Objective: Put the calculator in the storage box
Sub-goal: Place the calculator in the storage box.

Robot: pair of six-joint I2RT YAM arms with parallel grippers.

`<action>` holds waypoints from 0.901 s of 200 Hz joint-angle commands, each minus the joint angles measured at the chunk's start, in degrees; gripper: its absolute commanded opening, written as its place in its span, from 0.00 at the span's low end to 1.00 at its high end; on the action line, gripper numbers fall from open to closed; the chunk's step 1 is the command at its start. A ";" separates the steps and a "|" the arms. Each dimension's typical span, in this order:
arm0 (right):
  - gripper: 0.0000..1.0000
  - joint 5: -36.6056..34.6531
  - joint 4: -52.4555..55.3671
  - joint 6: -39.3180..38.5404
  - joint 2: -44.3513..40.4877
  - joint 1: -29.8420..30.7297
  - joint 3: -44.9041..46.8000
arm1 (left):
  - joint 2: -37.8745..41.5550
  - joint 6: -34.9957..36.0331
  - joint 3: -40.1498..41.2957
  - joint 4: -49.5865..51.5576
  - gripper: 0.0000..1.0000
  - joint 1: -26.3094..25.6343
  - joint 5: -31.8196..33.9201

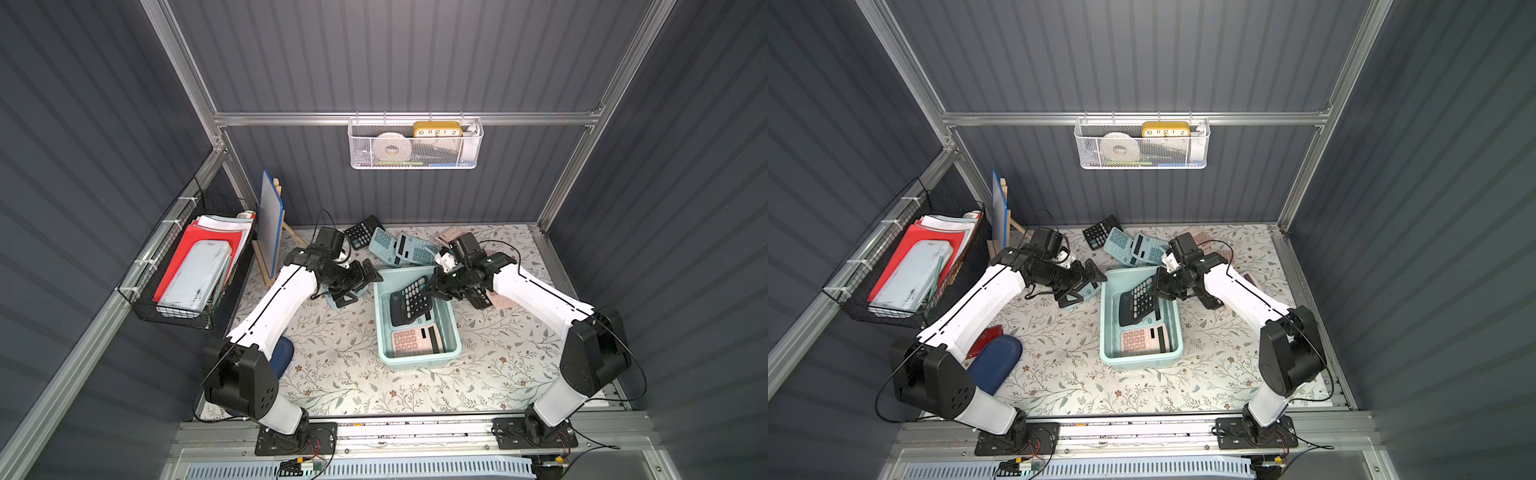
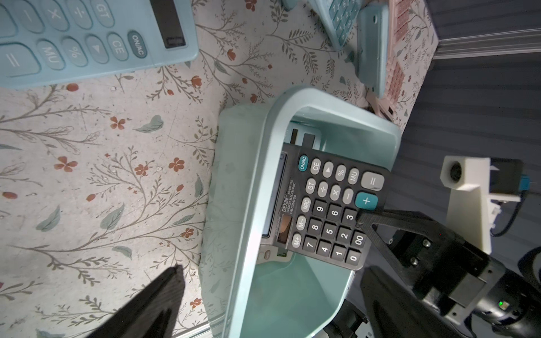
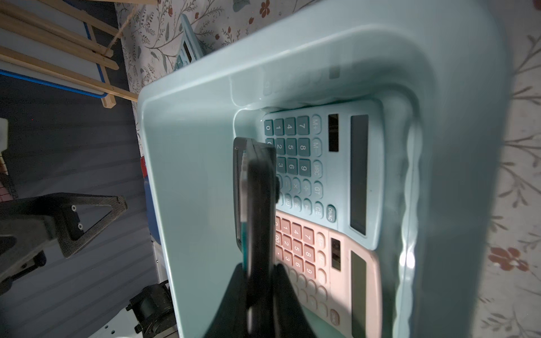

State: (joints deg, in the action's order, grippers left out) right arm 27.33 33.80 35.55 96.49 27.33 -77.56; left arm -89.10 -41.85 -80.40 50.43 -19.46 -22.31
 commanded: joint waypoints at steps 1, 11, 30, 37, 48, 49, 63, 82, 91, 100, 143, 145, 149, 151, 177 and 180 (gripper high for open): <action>0.00 -1.27 -2.69 0.47 1.09 1.03 -0.04 | -0.33 1.67 1.12 0.62 0.99 0.05 -0.63; 0.00 -1.95 -3.12 0.39 1.50 1.44 0.02 | -0.29 1.77 1.21 0.52 0.99 0.06 -0.63; 0.00 -2.37 -3.98 0.50 2.78 1.67 0.06 | -0.45 1.84 1.46 0.29 0.99 0.05 -0.63; 0.00 -2.31 -4.15 0.57 3.29 1.67 0.08 | -0.37 1.85 1.47 0.33 0.99 0.04 -0.63; 0.00 -2.25 -4.10 0.49 3.98 1.74 -0.04 | -0.29 1.85 1.39 0.28 0.99 0.08 -0.63; 0.00 -2.27 -4.10 0.49 4.02 1.75 -0.04 | -0.29 1.85 1.39 0.28 0.99 0.06 -0.63; 0.09 -2.44 -3.98 0.31 4.41 1.76 -0.22 | -0.39 1.83 1.42 0.14 0.99 0.07 -0.63; 0.18 -3.26 -2.78 -0.19 4.50 1.76 -0.79 | -0.71 1.77 1.30 -0.03 0.99 0.06 -2.32; 0.21 -3.78 -1.71 -0.55 4.59 1.74 -1.40 | -0.89 1.66 1.15 -0.07 0.99 0.04 -2.52; 0.24 -4.24 -0.51 -1.05 4.59 1.71 -2.09 | -1.14 1.64 1.09 -0.03 0.99 0.04 -2.68; 0.37 -7.16 7.29 -2.99 3.31 1.21 -5.85 | -2.58 1.66 -0.02 0.41 0.99 0.05 -3.84; 0.37 -7.44 7.81 -2.98 3.17 1.18 -6.02 | -2.68 1.65 -0.02 0.51 0.99 0.04 -3.94; 0.37 -7.82 8.71 -2.95 2.89 1.08 -6.29 | -2.88 1.73 -0.02 0.61 0.99 0.05 -3.97; 0.37 -7.91 9.10 -2.94 2.65 1.00 -6.40 | -3.00 1.76 -0.02 0.69 0.99 0.05 -3.97; 0.37 -10.46 14.23 -3.73 0.08 0.71 -8.38 | -4.52 2.33 -3.92 2.03 0.99 0.05 -4.32; 0.37 -10.50 14.96 -4.10 -0.12 0.66 -8.79 | -4.74 2.37 -4.19 2.11 0.99 0.05 -4.36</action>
State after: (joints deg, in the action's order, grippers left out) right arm 20.10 41.06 33.39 99.70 28.47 -83.35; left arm -92.53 -41.34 -81.41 50.96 -19.46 -25.12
